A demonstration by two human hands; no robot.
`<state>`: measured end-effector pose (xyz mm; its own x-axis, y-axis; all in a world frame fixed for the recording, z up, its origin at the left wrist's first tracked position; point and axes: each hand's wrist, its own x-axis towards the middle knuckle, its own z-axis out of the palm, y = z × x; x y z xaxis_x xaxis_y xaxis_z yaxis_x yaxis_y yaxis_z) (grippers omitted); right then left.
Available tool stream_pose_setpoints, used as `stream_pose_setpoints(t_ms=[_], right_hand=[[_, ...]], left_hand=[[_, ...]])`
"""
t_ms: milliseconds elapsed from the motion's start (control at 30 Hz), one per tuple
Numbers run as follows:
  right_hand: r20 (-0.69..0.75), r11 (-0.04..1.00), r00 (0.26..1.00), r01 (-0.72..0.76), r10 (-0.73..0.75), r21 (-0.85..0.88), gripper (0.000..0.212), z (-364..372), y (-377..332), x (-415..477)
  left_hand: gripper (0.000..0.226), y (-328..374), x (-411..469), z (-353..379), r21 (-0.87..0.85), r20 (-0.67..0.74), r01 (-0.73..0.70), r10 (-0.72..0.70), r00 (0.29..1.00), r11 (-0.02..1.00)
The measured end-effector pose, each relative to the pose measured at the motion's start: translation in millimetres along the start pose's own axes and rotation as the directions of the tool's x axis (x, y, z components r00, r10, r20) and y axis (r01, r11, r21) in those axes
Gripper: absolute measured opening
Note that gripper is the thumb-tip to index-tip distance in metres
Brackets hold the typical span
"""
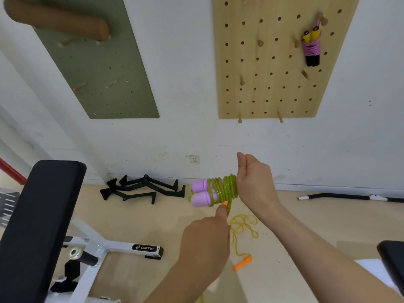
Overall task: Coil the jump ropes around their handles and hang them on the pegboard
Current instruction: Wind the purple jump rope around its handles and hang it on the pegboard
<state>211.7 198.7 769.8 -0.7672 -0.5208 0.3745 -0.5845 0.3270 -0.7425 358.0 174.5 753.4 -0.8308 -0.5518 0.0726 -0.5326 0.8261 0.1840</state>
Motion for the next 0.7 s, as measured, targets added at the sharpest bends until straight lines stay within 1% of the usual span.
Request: stream_pose_setpoints(t_ms=[33,67,133,200,267,333,367,400,433,467,500,533,567,600,633,667,700], right_hand=[[0.023,0.999,0.999,0.024,-0.023,-0.047,0.037,0,0,-1],[0.044,0.995,0.998,0.044,-0.04,-0.092,0.034,0,0,-1],[0.093,0.975,0.992,0.106,-0.089,-0.196,0.032,-1,-1,-3],[0.19,0.938,0.973,0.185,-0.132,-0.294,0.032,-5,-4,-5],[0.291,0.905,0.942,0.265,-0.168,-0.334,0.034,-11,-6,-7],[0.364,0.894,0.905,0.336,-0.219,-0.297,0.036,-19,-8,-6],[0.401,0.89,0.88,0.375,-0.254,-0.259,0.036,-23,-10,-5],[0.438,0.884,0.851,0.412,-0.288,-0.22,0.037,-27,-11,-5],[0.474,0.878,0.823,0.44,-0.312,-0.186,0.038,-31,-11,-5],[0.496,0.869,0.798,0.47,-0.341,-0.158,0.039,-34,-11,-6],[0.505,0.863,0.782,0.488,-0.366,-0.131,0.041,-38,-12,-7],[0.499,0.871,0.78,0.482,-0.378,-0.093,0.042,-41,-13,-9],[0.484,0.893,0.791,0.448,-0.374,-0.041,0.044,-45,-15,-11],[0.469,0.917,0.808,0.398,-0.358,0.015,0.044,-49,-17,-12],[0.448,0.935,0.826,0.348,-0.341,0.071,0.044,-52,-19,-12],[0.425,0.947,0.847,0.296,-0.32,0.124,0.044,-54,-22,-12],[0.402,0.952,0.865,0.245,-0.299,0.183,0.045,-56,-24,-12]], left_hand=[[0.042,1,-2,-7,0.15,0.004,-0.052,0.052,0.999,0.987],[0.041,2,-3,-11,0.257,-0.019,-0.108,0.117,0.993,0.96],[0.038,0,-4,-14,0.339,-0.063,-0.181,0.214,0.975,0.923],[0.036,-8,-1,-16,0.338,-0.056,-0.246,0.281,0.958,0.908],[0.031,-17,4,-29,0.301,-0.06,-0.317,0.35,0.935,0.899],[0.019,-22,9,-45,0.224,-0.097,-0.401,0.43,0.898,0.888],[0.012,-22,12,-53,0.245,-0.109,-0.428,0.463,0.879,0.87],[0.01,-24,18,-58,0.273,-0.077,-0.436,0.472,0.878,0.857],[0.012,-28,25,-60,0.244,-0.057,-0.431,0.456,0.888,0.869],[0.017,-32,30,-65,0.163,-0.041,-0.415,0.426,0.904,0.895],[0.023,-36,33,-67,0.082,-0.093,-0.409,0.415,0.905,0.909],[0.025,-40,36,-70,-0.025,-0.153,-0.375,0.367,0.918,0.927],[0.021,-43,38,-73,-0.188,-0.162,-0.321,0.293,0.942,0.928],[0.015,-48,40,-72,-0.359,-0.106,-0.245,0.221,0.969,0.901],[0.016,-51,42,-72,-0.52,-0.032,-0.169,0.179,0.983,0.837],[0.017,-52,44,-71,-0.63,0.023,-0.117,0.17,0.985,0.767],[0.015,-52,45,-70,-0.692,0.038,-0.104,0.181,0.983,0.714]])
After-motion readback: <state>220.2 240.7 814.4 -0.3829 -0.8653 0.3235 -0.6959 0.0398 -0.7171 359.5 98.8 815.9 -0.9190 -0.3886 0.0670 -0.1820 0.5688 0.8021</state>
